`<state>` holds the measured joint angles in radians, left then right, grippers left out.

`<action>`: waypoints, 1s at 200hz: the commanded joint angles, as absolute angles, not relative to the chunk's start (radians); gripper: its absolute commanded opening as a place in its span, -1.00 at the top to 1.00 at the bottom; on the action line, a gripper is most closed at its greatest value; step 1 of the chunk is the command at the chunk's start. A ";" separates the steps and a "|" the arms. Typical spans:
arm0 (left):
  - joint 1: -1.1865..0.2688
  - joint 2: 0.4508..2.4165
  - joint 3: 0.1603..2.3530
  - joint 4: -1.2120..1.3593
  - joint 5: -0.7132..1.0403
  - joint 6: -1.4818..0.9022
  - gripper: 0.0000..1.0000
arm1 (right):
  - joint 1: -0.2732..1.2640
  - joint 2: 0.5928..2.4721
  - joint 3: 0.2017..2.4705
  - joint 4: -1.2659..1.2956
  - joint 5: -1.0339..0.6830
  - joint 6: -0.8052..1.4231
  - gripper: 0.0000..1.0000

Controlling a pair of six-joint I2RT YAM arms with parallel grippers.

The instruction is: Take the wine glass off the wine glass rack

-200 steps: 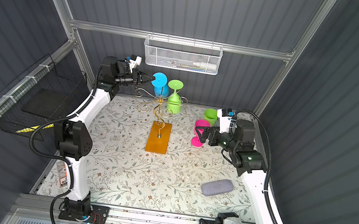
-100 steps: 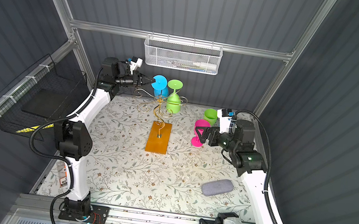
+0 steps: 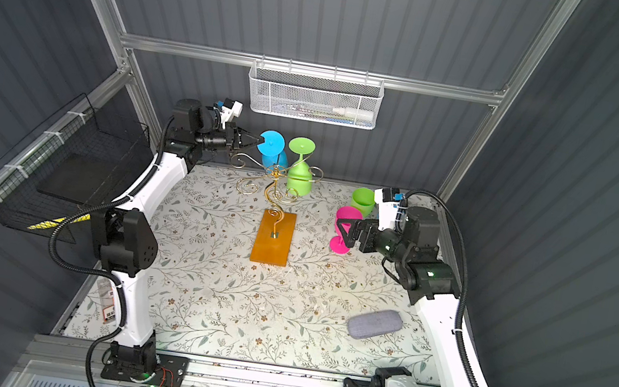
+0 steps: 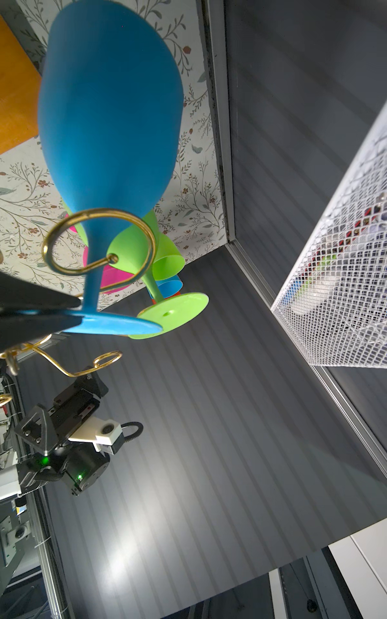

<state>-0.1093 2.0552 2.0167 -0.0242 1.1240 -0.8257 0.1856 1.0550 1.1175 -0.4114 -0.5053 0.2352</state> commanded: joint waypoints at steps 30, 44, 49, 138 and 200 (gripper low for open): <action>-0.091 1.977 1.993 -0.034 1.144 -0.798 1.00 | 0.183 1.049 1.111 -0.404 -0.502 0.231 -0.98; -0.086 1.971 1.986 -0.032 1.141 -0.795 1.00 | 0.183 1.051 1.111 -0.404 -0.500 0.229 -0.98; -0.086 1.970 1.984 -0.031 1.141 -0.795 1.00 | 0.183 1.051 1.112 -0.403 -0.500 0.230 -0.98; -0.084 1.982 1.988 -0.052 1.147 -0.794 1.00 | 0.183 1.057 1.115 -0.404 -0.502 0.231 -0.98; -0.084 1.981 1.983 -0.066 1.168 -0.783 1.00 | 0.183 1.065 1.119 -0.402 -0.506 0.236 -0.98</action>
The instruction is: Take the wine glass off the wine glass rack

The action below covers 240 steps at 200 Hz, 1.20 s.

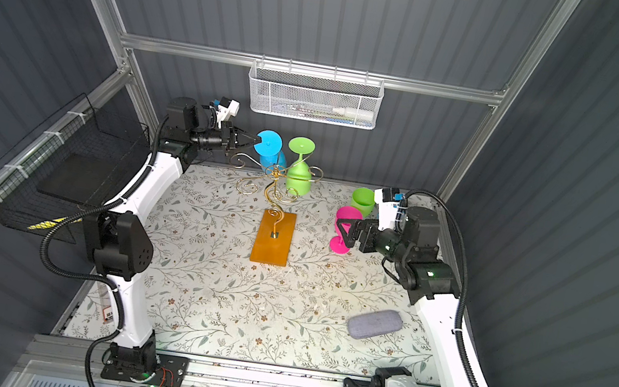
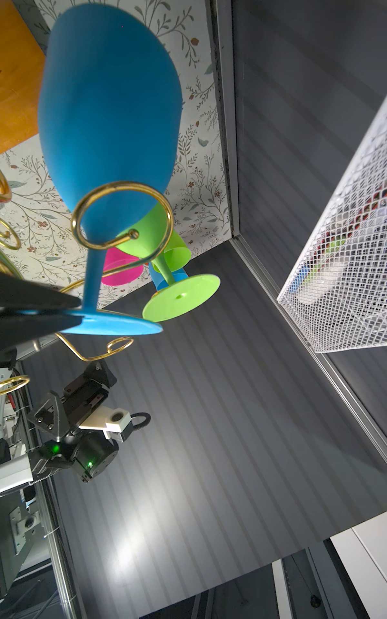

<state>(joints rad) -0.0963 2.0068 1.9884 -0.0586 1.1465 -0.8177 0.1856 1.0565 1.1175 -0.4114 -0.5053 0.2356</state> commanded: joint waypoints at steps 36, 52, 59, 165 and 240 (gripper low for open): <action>-0.084 1.976 1.985 -0.087 1.167 -0.764 1.00 | 0.183 1.062 1.118 -0.404 -0.505 0.236 -0.98; -0.083 1.977 1.992 -0.102 1.162 -0.753 1.00 | 0.183 1.059 1.116 -0.405 -0.503 0.235 -0.98; -0.081 1.975 1.993 -0.108 1.157 -0.748 1.00 | 0.183 1.058 1.115 -0.404 -0.502 0.235 -0.98; -0.038 1.956 1.958 -0.038 1.125 -0.808 1.00 | 0.183 1.048 1.108 -0.414 -0.493 0.226 -0.98; 0.032 1.947 1.937 0.141 1.095 -0.953 1.00 | 0.183 1.042 1.107 -0.421 -0.485 0.223 -0.98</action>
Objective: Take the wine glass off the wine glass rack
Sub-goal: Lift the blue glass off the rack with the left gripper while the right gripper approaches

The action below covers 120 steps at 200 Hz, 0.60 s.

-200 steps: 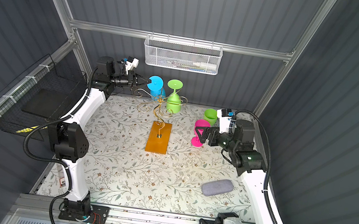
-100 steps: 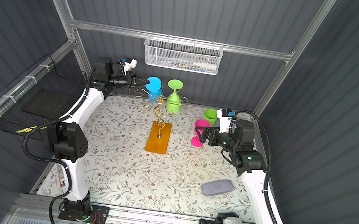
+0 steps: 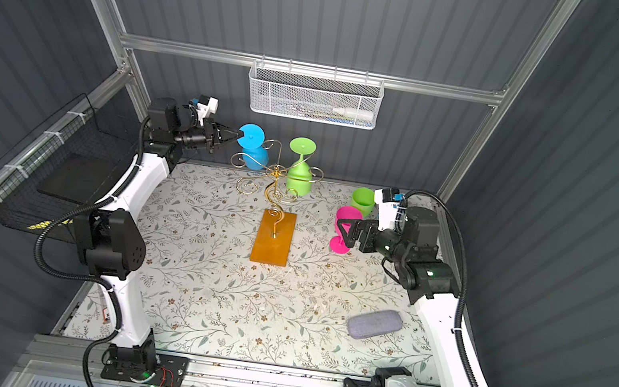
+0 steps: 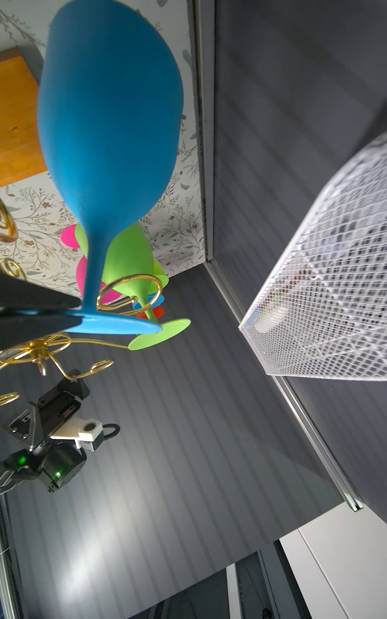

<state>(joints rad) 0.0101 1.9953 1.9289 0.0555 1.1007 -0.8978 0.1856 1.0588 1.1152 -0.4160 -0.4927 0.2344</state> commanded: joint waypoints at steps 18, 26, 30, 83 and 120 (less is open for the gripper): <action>0.059 1.936 1.922 0.198 1.092 -0.997 1.00 | 0.183 1.042 1.110 -0.420 -0.482 0.223 -0.98; 0.072 1.928 1.911 0.231 1.090 -1.023 1.00 | 0.183 1.043 1.111 -0.417 -0.483 0.224 -0.98; 0.078 1.924 1.905 0.250 1.092 -1.037 1.00 | 0.183 1.044 1.112 -0.415 -0.484 0.225 -0.98; 0.140 1.851 1.861 0.470 1.092 -1.210 1.00 | 0.183 1.060 1.145 -0.394 -0.492 0.227 -0.98; 0.146 1.803 1.855 0.602 1.092 -1.328 1.00 | 0.186 1.078 1.196 -0.395 -0.483 0.215 -0.98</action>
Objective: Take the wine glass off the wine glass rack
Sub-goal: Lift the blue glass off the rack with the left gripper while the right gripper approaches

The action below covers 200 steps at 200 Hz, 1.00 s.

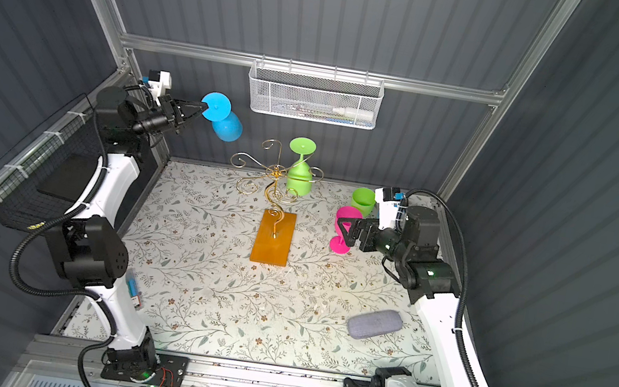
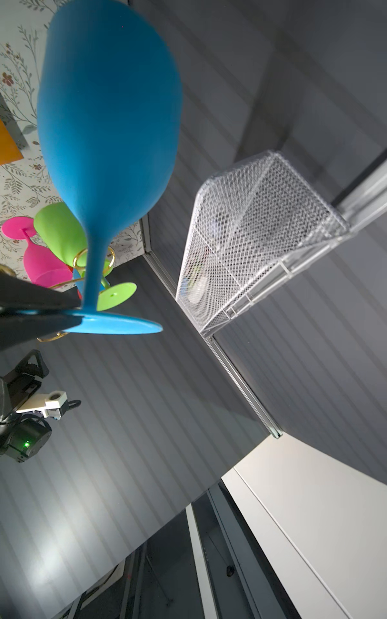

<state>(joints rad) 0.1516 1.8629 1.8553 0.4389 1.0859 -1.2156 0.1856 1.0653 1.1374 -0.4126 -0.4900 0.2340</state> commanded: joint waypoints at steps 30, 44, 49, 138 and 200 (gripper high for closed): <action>0.146 1.765 1.864 0.676 1.091 -1.403 1.00 | 0.202 1.098 1.243 -0.358 -0.465 0.198 -0.98; 0.146 1.747 1.874 0.687 1.093 -1.418 1.00 | 0.213 1.110 1.266 -0.354 -0.456 0.192 -0.98; 0.146 1.740 1.878 0.687 1.093 -1.419 1.00 | 0.217 1.112 1.276 -0.354 -0.455 0.189 -0.98; 0.050 1.675 1.865 0.766 1.064 -1.509 1.00 | 0.375 1.075 1.327 -0.189 -0.371 -0.010 -0.98; -0.072 1.759 1.879 1.047 1.053 -1.793 1.00 | 0.430 1.160 1.365 0.003 -0.480 -0.223 -0.98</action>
<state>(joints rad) -0.0547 1.7390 1.8645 0.8799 1.0657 -1.6558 0.4133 1.1141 1.3357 -0.1131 -0.4271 -0.1017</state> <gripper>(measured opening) 0.063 0.989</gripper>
